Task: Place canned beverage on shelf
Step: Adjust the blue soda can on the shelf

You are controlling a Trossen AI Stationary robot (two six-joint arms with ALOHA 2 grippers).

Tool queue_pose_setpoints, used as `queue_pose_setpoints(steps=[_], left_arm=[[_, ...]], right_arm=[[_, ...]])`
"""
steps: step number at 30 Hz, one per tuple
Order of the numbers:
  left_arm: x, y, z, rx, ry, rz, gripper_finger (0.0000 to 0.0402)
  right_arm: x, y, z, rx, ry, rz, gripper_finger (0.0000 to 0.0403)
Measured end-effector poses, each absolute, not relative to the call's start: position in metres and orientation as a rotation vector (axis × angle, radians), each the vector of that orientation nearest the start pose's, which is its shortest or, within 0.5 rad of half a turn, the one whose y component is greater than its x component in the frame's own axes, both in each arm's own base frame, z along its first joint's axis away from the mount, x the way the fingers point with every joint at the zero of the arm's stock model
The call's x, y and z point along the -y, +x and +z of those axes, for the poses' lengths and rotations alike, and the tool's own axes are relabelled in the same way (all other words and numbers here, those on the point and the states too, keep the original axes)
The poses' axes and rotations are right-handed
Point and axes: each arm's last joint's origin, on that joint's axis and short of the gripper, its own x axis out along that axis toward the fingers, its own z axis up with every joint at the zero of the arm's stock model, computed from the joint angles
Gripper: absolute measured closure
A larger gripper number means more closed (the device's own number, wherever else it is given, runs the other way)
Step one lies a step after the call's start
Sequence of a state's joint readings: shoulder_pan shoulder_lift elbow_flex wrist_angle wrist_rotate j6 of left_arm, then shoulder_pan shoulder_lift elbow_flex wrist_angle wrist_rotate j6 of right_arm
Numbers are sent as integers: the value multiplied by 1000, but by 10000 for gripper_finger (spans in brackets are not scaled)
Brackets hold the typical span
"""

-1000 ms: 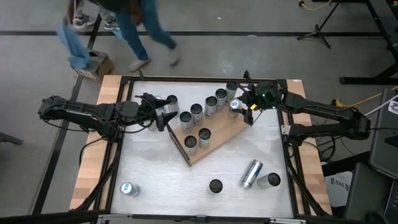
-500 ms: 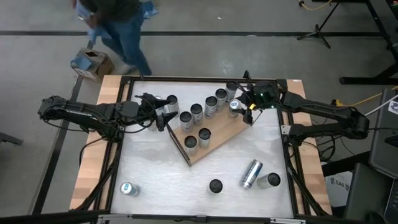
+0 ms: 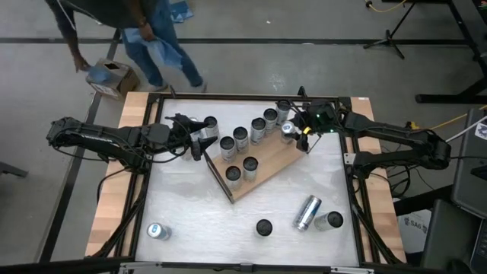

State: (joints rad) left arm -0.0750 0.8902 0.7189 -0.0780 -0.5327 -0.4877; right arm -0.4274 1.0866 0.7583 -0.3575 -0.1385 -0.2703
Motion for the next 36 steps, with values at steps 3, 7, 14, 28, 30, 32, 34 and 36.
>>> queue_pose_setpoints(steps=[3,7,14,28,30,32,34,36], left_arm=[[0,196,303,-124,-402,503,37],[0,196,303,-124,-402,503,37],[0,196,303,-124,-402,503,37],[0,196,303,-124,-402,503,37],[0,196,303,-124,-402,503,37],[0,196,303,-124,-402,503,37],[0,196,303,-124,-402,503,37],[0,196,303,-124,-402,503,37]], right_arm=[[89,204,254,-699,-64,-184,180],[89,204,254,-696,-65,-185,180],[89,204,254,-697,-64,-185,180],[89,204,253,-699,-63,-185,180],[89,204,253,-699,-63,-185,178],[89,204,253,-699,-63,-184,169],[89,204,253,-700,-63,-185,151],[89,204,253,-702,-63,-184,131]])
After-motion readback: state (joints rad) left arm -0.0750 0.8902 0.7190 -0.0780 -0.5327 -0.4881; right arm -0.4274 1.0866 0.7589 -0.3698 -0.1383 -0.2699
